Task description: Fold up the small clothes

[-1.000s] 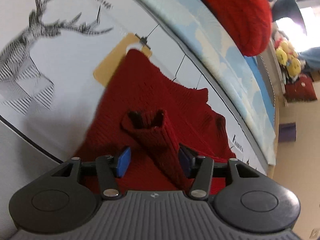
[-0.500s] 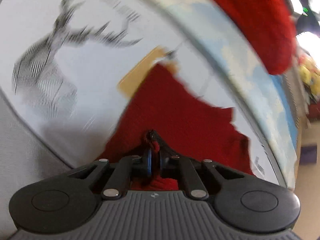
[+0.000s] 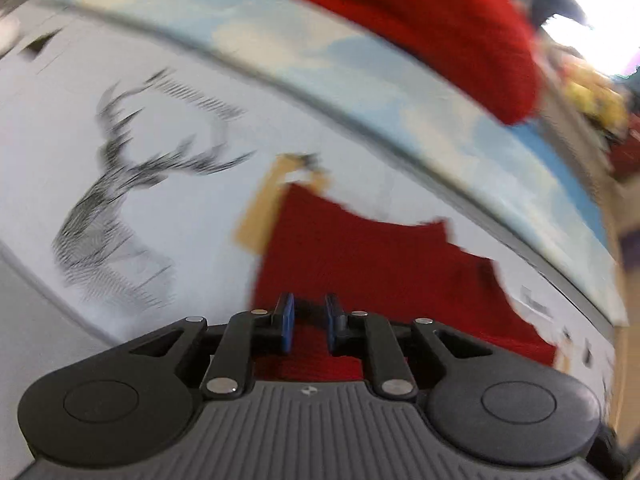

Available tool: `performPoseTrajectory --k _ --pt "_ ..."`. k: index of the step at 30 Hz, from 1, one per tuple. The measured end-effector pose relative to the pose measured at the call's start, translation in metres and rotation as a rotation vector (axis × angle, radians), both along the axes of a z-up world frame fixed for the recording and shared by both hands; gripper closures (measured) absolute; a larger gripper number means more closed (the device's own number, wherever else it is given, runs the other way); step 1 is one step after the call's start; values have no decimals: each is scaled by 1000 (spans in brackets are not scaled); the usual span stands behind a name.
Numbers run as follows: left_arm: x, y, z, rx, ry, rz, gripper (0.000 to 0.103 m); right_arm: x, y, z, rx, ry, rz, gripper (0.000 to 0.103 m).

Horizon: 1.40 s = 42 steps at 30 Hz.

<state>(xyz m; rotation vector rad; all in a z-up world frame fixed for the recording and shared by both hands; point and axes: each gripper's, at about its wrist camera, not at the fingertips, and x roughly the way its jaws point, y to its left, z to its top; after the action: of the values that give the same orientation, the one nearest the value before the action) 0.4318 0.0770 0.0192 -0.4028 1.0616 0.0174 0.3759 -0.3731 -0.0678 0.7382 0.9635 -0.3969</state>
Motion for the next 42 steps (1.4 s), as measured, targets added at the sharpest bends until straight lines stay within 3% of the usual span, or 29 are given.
performPoseTrajectory --k 2,4,6,7,10,12,15,19,26,30,33,39,42 --pt "1 -14 -8 -16 21 -74 81 -1 -2 -3 -9 7 -15 72" --pt "3 -24 -31 -19 92 -126 81 -2 -1 -6 -35 7 -13 76" --pt "3 -30 -58 64 155 -174 83 -2 0 -9 -51 6 0 76" --pt "-1 -32 -67 102 140 -207 82 -1 2 -10 -58 5 3 76" --pt "-12 -46 -50 221 75 -280 78 -4 1 -7 -52 -10 16 74" --pt "-24 -52 -36 275 5 -314 69 -8 2 1 -56 -33 44 71" --pt "-38 -51 -20 308 -33 -316 69 -23 12 24 -117 -111 109 61" --pt "-65 -50 8 331 -87 -316 69 -51 31 62 -252 -217 232 56" --pt "-138 -51 65 373 -192 -368 61 -141 33 131 -387 -394 347 49" --pt "-199 -43 83 395 -283 -405 56 -205 20 150 -387 -452 390 49" --pt "-250 -34 77 406 -348 -447 55 -256 10 148 -396 -468 399 49" --pt "-336 -18 36 400 -436 -511 55 -335 -8 121 -372 -452 381 49" --pt "-352 -18 15 395 -355 -522 55 -358 -9 106 -398 -423 372 50"
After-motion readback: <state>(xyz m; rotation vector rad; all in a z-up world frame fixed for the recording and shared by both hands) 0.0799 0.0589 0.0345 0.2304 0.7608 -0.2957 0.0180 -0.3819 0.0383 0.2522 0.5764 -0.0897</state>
